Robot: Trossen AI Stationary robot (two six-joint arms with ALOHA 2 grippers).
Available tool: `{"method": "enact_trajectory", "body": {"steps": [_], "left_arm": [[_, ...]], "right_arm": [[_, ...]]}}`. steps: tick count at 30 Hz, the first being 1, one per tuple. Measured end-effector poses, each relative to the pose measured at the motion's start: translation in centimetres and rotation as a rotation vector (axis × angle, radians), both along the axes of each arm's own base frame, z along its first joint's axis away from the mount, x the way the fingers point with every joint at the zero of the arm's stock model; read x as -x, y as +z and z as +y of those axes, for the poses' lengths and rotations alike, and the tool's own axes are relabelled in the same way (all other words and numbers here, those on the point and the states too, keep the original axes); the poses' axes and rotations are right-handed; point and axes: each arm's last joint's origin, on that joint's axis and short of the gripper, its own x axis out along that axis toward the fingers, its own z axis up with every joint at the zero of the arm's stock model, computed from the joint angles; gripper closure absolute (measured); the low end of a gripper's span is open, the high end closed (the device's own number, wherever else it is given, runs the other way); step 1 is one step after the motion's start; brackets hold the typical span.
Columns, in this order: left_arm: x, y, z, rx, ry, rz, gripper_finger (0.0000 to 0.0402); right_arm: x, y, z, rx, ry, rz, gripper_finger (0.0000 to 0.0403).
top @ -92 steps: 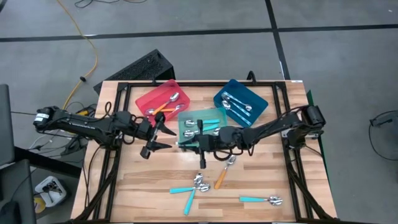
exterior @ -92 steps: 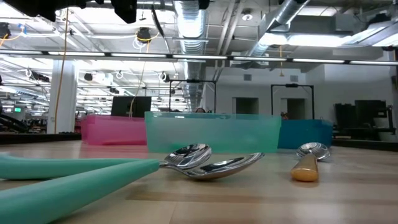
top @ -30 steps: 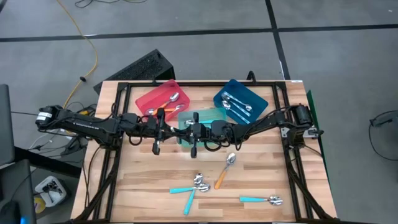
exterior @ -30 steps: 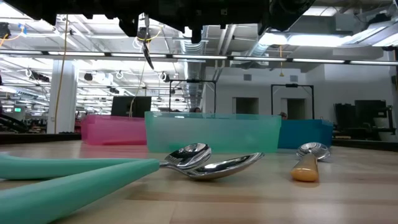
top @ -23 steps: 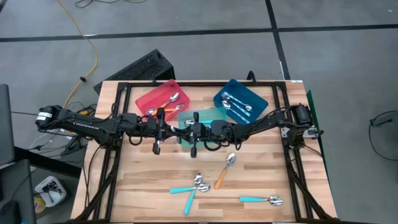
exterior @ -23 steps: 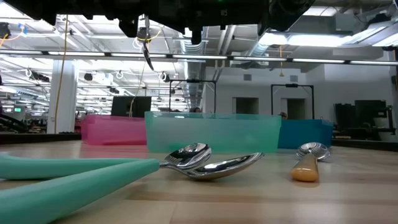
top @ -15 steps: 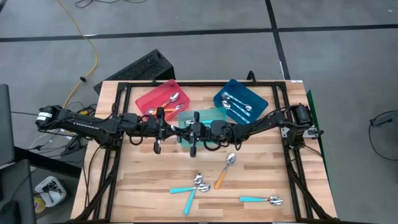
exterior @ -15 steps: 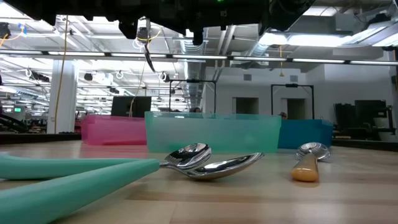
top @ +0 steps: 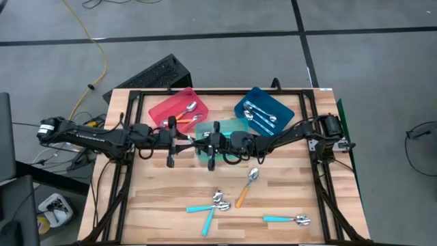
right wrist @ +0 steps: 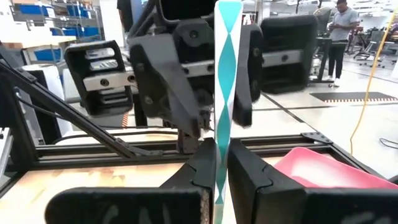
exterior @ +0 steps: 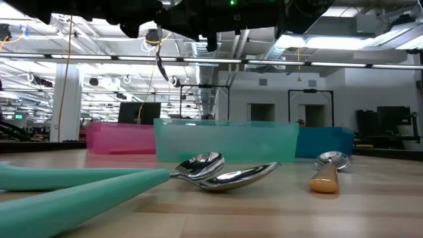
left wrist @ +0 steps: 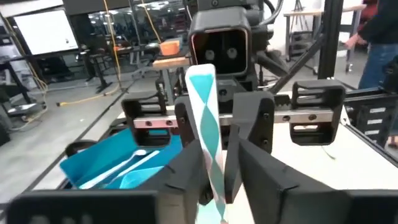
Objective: Sort silverware by color (type)
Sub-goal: Put the patterned blue spoon into the blue bin
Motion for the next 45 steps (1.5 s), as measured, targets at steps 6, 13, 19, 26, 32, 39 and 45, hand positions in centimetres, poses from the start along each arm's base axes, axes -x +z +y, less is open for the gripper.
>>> {"method": "enact_trajectory", "body": {"steps": [6,13,19,26,32,39,45], "left_arm": [[2.3,0.9,0.4,0.010,0.088,0.002,0.0227],[4.4,1.0,0.9,0.070,0.234,0.039,0.0189],[4.8,0.7,0.9,0.112,0.246,0.074,0.0188],[4.9,0.2,1.0,0.136,0.280,0.120,0.0187],[4.9,0.1,1.0,0.144,0.281,0.124,0.0187],[4.9,0.0,1.0,0.149,0.283,0.130,0.0187],[5.0,-0.2,1.0,0.177,0.290,0.152,0.0187]], "right_arm": [[0.1,-0.1,-0.9,0.000,-0.021,0.040,0.0353],[1.1,1.1,-3.4,-0.022,-0.087,0.106,0.0353],[3.0,2.6,-6.3,-0.047,-0.247,0.210,0.0353],[6.0,3.1,-10.0,-0.115,-0.483,0.381,0.0353],[8.4,2.4,-12.7,-0.147,-0.582,0.567,0.0353],[10.9,0.8,-15.9,-0.203,-0.699,0.771,0.0353],[13.5,-1.0,-18.5,-0.268,-0.803,0.890,0.0353]]}}
